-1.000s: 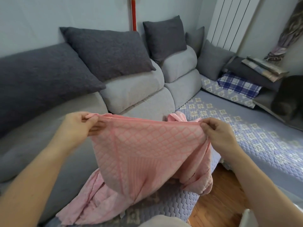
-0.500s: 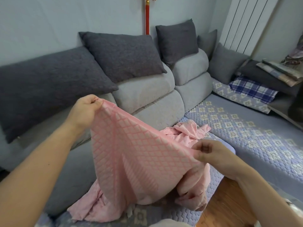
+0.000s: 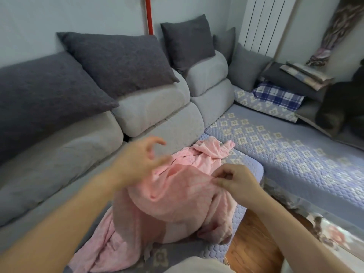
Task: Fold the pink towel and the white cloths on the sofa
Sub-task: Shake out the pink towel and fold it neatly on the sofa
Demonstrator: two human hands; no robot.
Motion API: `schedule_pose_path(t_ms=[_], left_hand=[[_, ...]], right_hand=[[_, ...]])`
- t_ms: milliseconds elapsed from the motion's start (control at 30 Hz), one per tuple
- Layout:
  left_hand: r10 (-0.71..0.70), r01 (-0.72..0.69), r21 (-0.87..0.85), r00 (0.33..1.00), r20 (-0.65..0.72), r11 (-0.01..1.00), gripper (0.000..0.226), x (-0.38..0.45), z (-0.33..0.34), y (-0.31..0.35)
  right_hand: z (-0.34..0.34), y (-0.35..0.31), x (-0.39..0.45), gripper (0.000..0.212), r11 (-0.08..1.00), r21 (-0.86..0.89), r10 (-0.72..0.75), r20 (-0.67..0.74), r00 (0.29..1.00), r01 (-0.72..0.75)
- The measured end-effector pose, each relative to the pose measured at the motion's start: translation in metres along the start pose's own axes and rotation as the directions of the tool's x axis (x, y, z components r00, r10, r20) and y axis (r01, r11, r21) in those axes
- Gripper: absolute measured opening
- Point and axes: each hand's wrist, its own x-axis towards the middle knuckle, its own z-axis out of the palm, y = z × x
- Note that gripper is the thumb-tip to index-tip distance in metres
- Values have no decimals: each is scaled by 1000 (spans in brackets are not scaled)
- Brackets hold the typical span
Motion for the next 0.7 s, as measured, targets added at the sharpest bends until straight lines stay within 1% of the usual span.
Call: schedule_pose_path(t_ms=[33, 67, 100, 133, 167, 200, 267, 333, 367, 433, 500, 600, 633, 667, 700], left_hand=[[78, -88, 83, 990, 116, 993, 50, -1, 18, 11], [137, -164, 127, 971, 198, 978, 63, -3, 34, 22], [188, -226, 138, 951, 246, 964, 61, -2, 48, 30], [210, -254, 139, 940, 269, 957, 46, 0, 57, 35], [202, -247, 134, 938, 280, 960, 28, 2, 61, 36], [187, -233, 142, 942, 280, 962, 23, 5, 61, 35], [211, -288, 238, 929, 303, 928, 27, 11, 59, 32], [247, -393, 348, 885, 394, 851, 26, 11, 57, 33], [241, -420, 369, 864, 443, 829, 24, 11, 58, 30], [205, -425, 364, 836, 509, 829, 26, 10, 63, 23], [201, -397, 341, 850, 487, 852, 32, 8, 68, 15], [278, -404, 310, 882, 380, 860, 35, 6, 70, 12], [301, -415, 294, 882, 363, 861, 35, 5, 67, 16], [333, -446, 274, 866, 374, 852, 33, 3, 63, 20], [360, -492, 267, 834, 418, 829, 30, 0, 58, 24]], right_hand=[[8, -7, 2, 20, 1000, 16, -20, 10, 1000, 20], [15, -14, 4, 19, 999, 38, -39, 21, 999, 38], [20, -21, 5, 18, 996, 63, -61, 29, 998, 59], [23, -26, 8, 19, 993, 88, -78, 26, 997, 76], [23, -29, 10, 20, 990, 117, -87, 15, 996, 84], [23, -31, 12, 21, 984, 157, -87, 4, 996, 85], [23, -29, 12, 24, 964, 258, -70, 6, 998, 66], [26, -25, 9, 23, 939, 344, -33, 42, 999, 17], [28, -23, 8, 21, 926, 377, -12, 58, 998, -11], [28, -20, 5, 19, 909, 414, 17, 81, 997, -49], [26, -19, 5, 17, 908, 413, 29, 126, 992, -79], [19, -17, 6, 17, 897, 428, 41, 163, 986, -108], [17, -17, 6, 18, 899, 424, 42, 158, 987, -106], [15, -17, 4, 20, 907, 412, 30, 149, 988, -89], [14, -18, 2, 24, 920, 388, 5, 137, 991, -59]])
